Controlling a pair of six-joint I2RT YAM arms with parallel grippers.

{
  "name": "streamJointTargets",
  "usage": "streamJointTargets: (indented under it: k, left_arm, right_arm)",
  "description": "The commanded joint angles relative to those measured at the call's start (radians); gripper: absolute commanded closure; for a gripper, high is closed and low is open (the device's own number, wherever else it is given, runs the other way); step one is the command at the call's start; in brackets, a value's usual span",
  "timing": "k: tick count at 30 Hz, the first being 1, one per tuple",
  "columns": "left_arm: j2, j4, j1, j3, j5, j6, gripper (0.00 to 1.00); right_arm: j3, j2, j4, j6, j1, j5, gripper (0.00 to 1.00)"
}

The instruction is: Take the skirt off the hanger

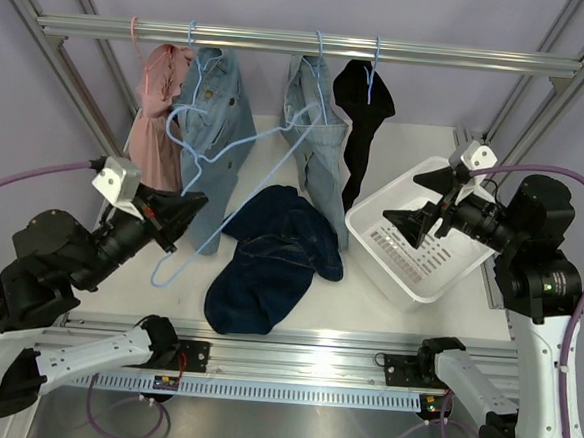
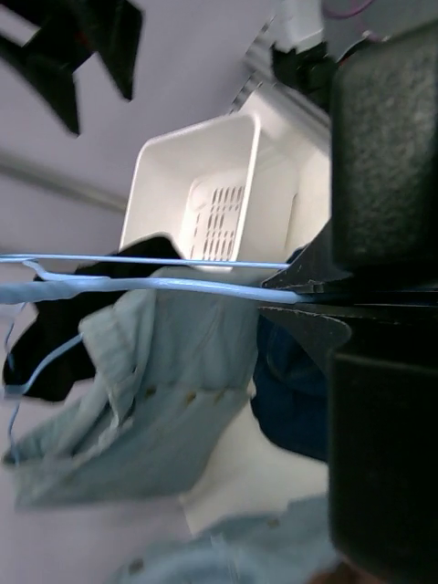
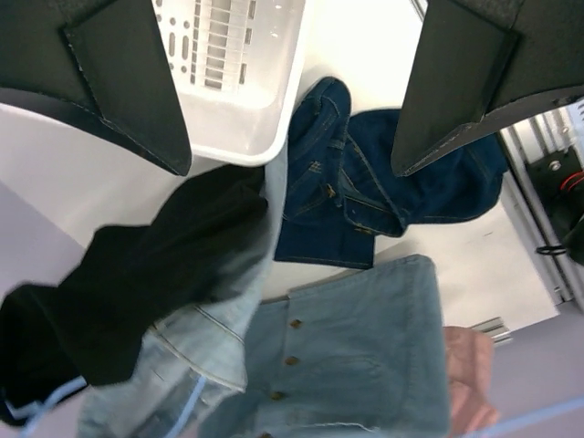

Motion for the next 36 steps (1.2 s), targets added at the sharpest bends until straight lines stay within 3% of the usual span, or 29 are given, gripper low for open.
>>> streamJointTargets:
  k: [1,7,11,15,19,24,36]
  left_arm:
    - [0.107,-0.107,0.002,0.09,-0.284,0.01,1.0]
    - [0.266,-0.113,0.025,0.213,-0.429,0.027,1.0]
    - [0.399,-0.122,0.116,0.336,-0.391,0.031,1.0]
    - [0.5,-0.075,0.252,0.379,-0.262,0.036,1.0]
    - [0.574,0.007,0.347,0.399,-0.182,0.04,1.0]
    - [0.683,0.064,0.378,0.498,-0.141,0.045,1.0]
    - [0.905,0.068,0.525,0.58,-0.058,-0.024,1.0]
  right_arm:
    - [-0.078,-0.009,0.115,0.117,-0.031,0.104,0.0]
    - [-0.247,-0.041,0.198,0.157,-0.068,0.071,0.01]
    - [-0.373,-0.05,0.273,0.189,-0.12,0.008,0.01]
    - [-0.463,-0.066,0.323,0.186,-0.192,-0.067,0.01]
    - [-0.479,-0.07,0.288,0.128,-0.211,-0.144,0.01]
    - [-0.479,-0.081,0.213,0.005,-0.218,-0.287,0.01]
    - [-0.465,-0.078,0.155,-0.053,-0.235,-0.333,0.0]
